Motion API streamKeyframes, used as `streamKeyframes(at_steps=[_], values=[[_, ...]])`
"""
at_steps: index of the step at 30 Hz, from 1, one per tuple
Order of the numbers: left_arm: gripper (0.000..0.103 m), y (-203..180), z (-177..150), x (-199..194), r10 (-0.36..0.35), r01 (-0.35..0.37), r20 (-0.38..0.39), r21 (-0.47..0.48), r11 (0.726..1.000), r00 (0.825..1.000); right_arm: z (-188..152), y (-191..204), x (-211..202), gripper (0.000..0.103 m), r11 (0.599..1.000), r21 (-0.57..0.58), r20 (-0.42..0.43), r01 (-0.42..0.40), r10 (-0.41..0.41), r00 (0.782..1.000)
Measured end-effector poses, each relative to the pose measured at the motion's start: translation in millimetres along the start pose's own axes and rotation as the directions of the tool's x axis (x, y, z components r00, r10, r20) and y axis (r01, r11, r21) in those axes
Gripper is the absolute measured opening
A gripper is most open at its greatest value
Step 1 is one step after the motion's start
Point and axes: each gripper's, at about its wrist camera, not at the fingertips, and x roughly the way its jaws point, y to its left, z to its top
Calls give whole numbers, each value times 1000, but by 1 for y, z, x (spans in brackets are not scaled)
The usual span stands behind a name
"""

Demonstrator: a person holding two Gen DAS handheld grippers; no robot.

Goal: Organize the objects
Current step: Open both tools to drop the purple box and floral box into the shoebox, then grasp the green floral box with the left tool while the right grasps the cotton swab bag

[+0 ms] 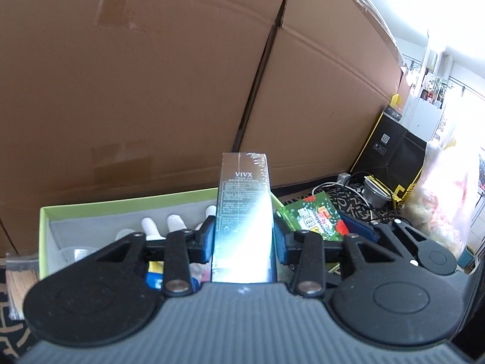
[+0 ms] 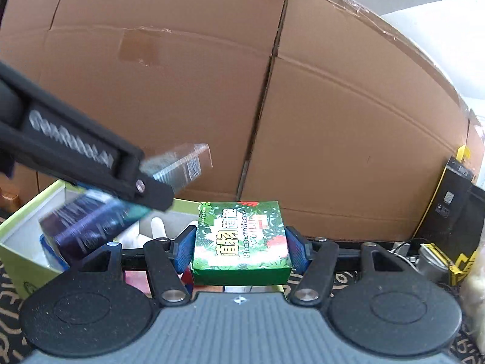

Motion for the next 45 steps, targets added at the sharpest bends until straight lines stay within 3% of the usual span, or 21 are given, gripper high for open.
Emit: streamKeyframes(at_steps=[1, 3, 6, 8, 11, 17, 25, 31, 35, 39, 43, 45], values=[[43, 1, -2, 2, -5, 5, 12, 7, 1000, 1000, -1, -2, 4, 66, 1000, 11, 3, -8, 8, 1000], [86, 2, -4, -1, 2, -3, 38, 17, 1000, 999, -4, -3, 14, 66, 999, 28, 0, -36, 36, 999], [98, 2, -6, -17, 19, -22, 119, 27, 999, 993, -13, -1, 27, 69, 998, 11, -58, -56, 57, 997], [103, 1, -4, -25, 28, -33, 139, 35, 999, 990, -17, 1, 23, 72, 999, -9, -41, -34, 33, 999], [103, -1, -2, -36, 32, -37, 147, 35, 999, 989, -17, 3, 12, 82, 1000, -16, 0, -12, 12, 1000], [103, 7, -6, -73, 39, -40, 146, 9, 999, 989, -4, 5, -9, 82, 1000, -4, 24, -3, 4, 1000], [103, 31, -33, -143, 100, -96, 153, -32, 995, 983, 6, 26, -58, 87, 996, 28, 110, -80, 77, 991], [103, 71, -65, -187, 226, -220, 119, -61, 974, 967, -4, 66, -76, 88, 980, 60, 98, -192, 185, 978], [103, 109, -86, -206, 342, -331, 82, -122, 936, 936, -14, 110, -89, 88, 947, 7, 59, -320, 319, 946], [103, 153, -106, -225, 409, -395, 18, -218, 892, 912, -20, 152, -93, 87, 905, -24, 20, -424, 425, 905], [103, 186, -117, -234, 455, -443, -7, -242, 863, 891, -20, 190, -83, 63, 856, -14, -44, -517, 516, 855], [103, 200, -114, -231, 473, -462, -6, -225, 858, 881, -19, 208, -73, 61, 851, -23, -79, -524, 521, 850]])
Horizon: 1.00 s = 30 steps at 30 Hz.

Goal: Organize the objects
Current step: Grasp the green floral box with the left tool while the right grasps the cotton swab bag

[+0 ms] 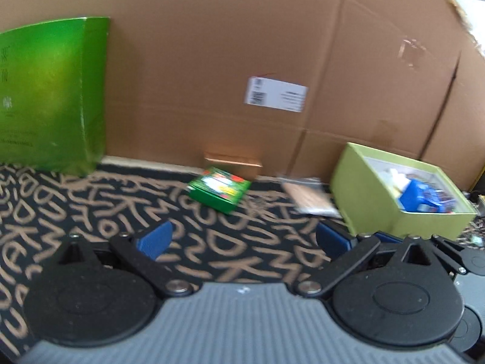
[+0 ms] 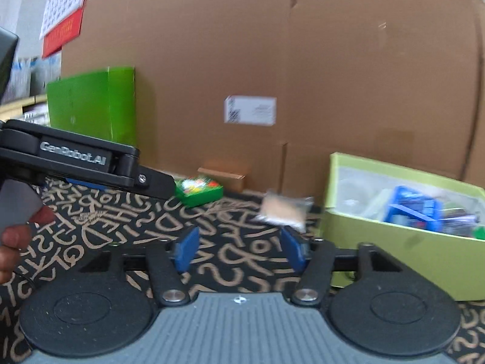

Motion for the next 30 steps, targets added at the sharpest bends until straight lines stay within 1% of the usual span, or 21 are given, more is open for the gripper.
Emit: streamKeyframes(at_steps=[3, 7, 10, 13, 14, 16, 17, 19, 22, 25, 28, 30], values=[[103, 7, 11, 20, 14, -14, -4, 31, 999, 1000, 4, 12, 19, 61, 1000, -22, -27, 18, -18, 999], [103, 10, 22, 59, 29, -27, -22, 68, 997, 999, 5, 19, 30, 61, 999, -27, -38, 21, -22, 999], [103, 7, 27, 91, 53, -48, -50, 108, 993, 997, 4, 21, 43, 61, 998, -44, -57, 36, -39, 998], [103, 7, 30, 117, 64, -53, -84, 121, 991, 994, 5, 22, 56, 60, 997, -60, -78, 55, -59, 995], [97, 7, 31, 123, 61, -49, -93, 122, 991, 994, 6, 22, 61, 59, 996, -69, -82, 61, -66, 994], [73, 9, 33, 133, 47, -30, -127, 131, 991, 991, 8, 22, 73, 56, 993, -88, -85, 78, -85, 993], [68, 12, 33, 136, 33, -14, -151, 127, 992, 988, 10, 21, 80, 56, 991, -94, -88, 92, -100, 991], [68, 15, 32, 133, 19, 0, -150, 130, 991, 989, 14, 21, 96, 56, 987, -115, -93, 114, -125, 988], [67, 19, 27, 124, 24, 0, -150, 156, 988, 988, 18, 19, 119, 53, 981, -136, -107, 142, -157, 982], [68, 23, 23, 113, 29, -3, -155, 165, 986, 987, 24, 13, 140, 53, 975, -134, -145, 180, -199, 969], [68, 27, 21, 104, 22, 3, -156, 157, 988, 987, 28, 5, 154, 53, 963, -135, -162, 234, -255, 953], [68, 28, 21, 100, 20, 4, -157, 150, 989, 987, 31, -1, 159, 53, 960, -127, -172, 251, -270, 947]])
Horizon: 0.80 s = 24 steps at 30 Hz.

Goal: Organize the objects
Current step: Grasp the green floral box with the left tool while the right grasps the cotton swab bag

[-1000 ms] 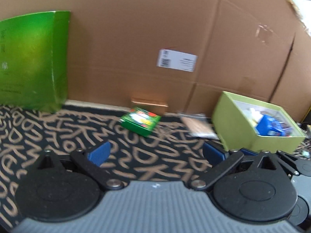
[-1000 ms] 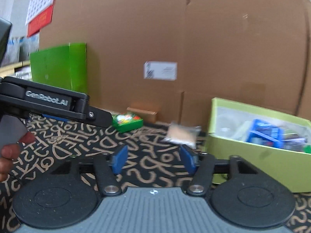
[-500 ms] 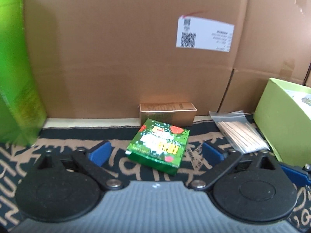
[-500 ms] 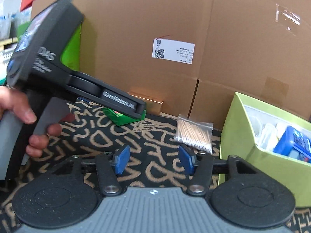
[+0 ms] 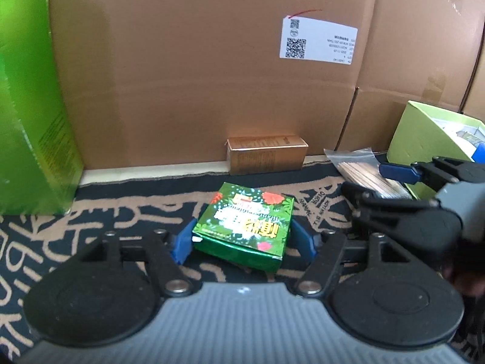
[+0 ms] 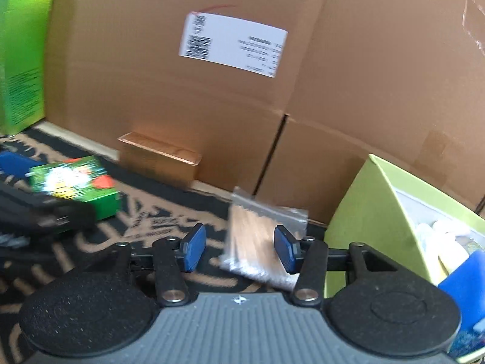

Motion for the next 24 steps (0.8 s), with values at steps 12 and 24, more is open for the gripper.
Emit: streamKeyframes(at_steps=[12, 24], values=[[67, -7, -41, -50, -47, 48, -38, 4, 999, 998, -26, -14, -64, 15, 988, 59, 16, -141, 141, 990], [91, -24, -85, -101, -6, 6, 7, 18, 1000, 1000, -80, -1, -159, 70, 910, -37, 51, -413, 415, 909]])
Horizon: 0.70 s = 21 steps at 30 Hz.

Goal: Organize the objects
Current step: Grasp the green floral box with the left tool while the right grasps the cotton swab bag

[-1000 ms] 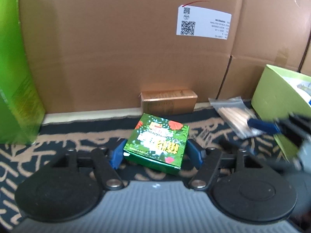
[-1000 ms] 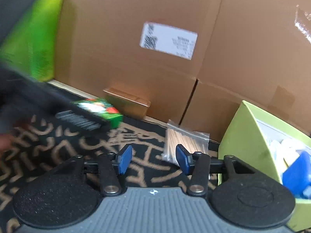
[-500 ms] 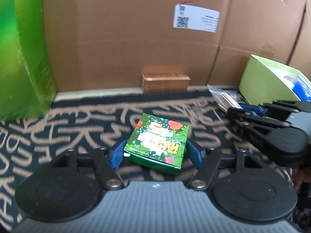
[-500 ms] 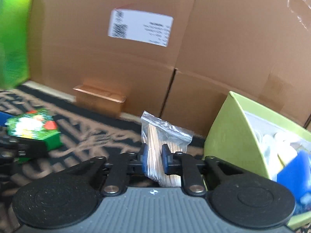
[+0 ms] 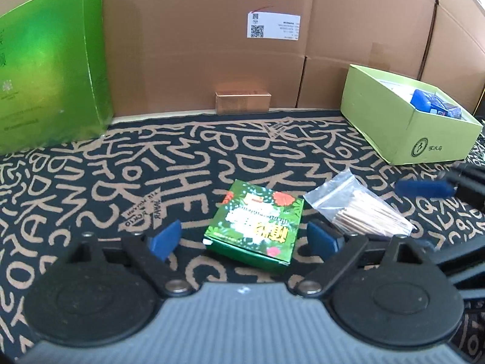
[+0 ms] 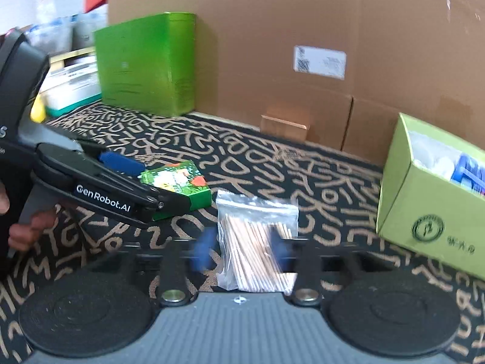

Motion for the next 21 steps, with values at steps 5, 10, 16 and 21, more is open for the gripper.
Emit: streamKeyframes(at_steps=[5, 10, 16, 21], values=[[80, -6, 4, 10, -11, 11, -20, 37, 999, 1000, 1, -6, 11, 74, 995, -16, 15, 94, -94, 995], [85, -10, 3, 17, 16, -15, -31, 46, 999, 999, -5, -19, 13, 73, 993, 116, -42, 25, -20, 999], [67, -11, 5, 19, 4, -2, -38, 58, 998, 999, -11, -16, 9, 45, 993, 119, -50, 19, -13, 999], [63, -16, 8, 16, -5, 8, -47, 55, 998, 999, -14, -17, 4, 32, 992, 128, -36, 9, -5, 999]])
